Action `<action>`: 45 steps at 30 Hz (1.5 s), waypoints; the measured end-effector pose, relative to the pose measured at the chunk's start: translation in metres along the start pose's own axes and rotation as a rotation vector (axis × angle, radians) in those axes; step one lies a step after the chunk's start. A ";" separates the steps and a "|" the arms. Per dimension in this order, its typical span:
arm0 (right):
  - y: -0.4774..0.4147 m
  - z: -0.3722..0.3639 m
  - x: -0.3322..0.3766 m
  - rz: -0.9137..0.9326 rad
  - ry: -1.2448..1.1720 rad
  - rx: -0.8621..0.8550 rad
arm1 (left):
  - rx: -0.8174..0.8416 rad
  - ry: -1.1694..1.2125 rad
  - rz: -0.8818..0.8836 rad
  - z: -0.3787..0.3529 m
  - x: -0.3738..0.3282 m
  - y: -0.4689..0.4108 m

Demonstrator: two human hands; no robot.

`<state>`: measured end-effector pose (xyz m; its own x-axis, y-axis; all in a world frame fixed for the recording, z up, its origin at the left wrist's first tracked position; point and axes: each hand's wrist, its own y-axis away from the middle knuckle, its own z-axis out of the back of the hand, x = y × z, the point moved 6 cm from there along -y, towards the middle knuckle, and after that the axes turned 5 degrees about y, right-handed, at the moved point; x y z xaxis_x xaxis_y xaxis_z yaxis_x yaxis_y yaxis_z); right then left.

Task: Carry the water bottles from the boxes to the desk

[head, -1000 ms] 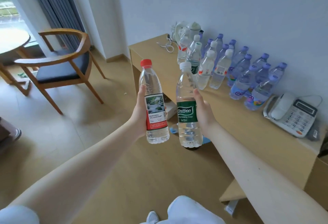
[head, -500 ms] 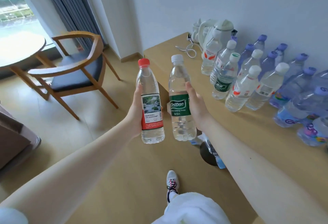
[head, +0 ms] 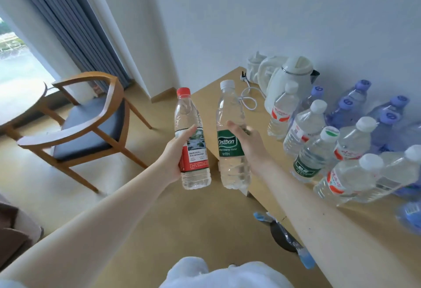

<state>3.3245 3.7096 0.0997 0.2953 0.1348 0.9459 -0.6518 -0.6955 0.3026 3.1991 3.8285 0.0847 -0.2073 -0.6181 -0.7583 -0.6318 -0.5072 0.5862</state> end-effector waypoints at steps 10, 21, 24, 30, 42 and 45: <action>-0.076 0.040 0.025 0.094 0.014 -0.364 | 0.219 -0.312 -0.068 -0.070 -0.074 -0.125; -0.122 0.046 0.035 0.095 -0.038 -0.841 | 0.601 -0.660 -0.175 -0.123 -0.139 -0.212; -0.126 0.044 0.034 0.103 0.027 -0.922 | 0.632 -0.679 -0.196 -0.126 -0.142 -0.226; -0.137 0.045 0.027 0.035 0.192 -0.973 | 0.655 -0.772 -0.248 -0.121 -0.145 -0.258; -0.167 0.058 0.001 -0.048 0.226 -1.027 | 0.636 -0.983 -0.378 -0.132 -0.138 -0.296; -0.174 0.061 -0.005 -0.069 0.251 -1.042 | 0.632 -1.003 -0.379 -0.132 -0.136 -0.306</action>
<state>3.4785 3.7871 0.0349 0.2797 0.3748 0.8839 -0.9489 0.2482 0.1951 3.5195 3.9879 0.0460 -0.2368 0.3766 -0.8956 -0.9672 -0.0042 0.2540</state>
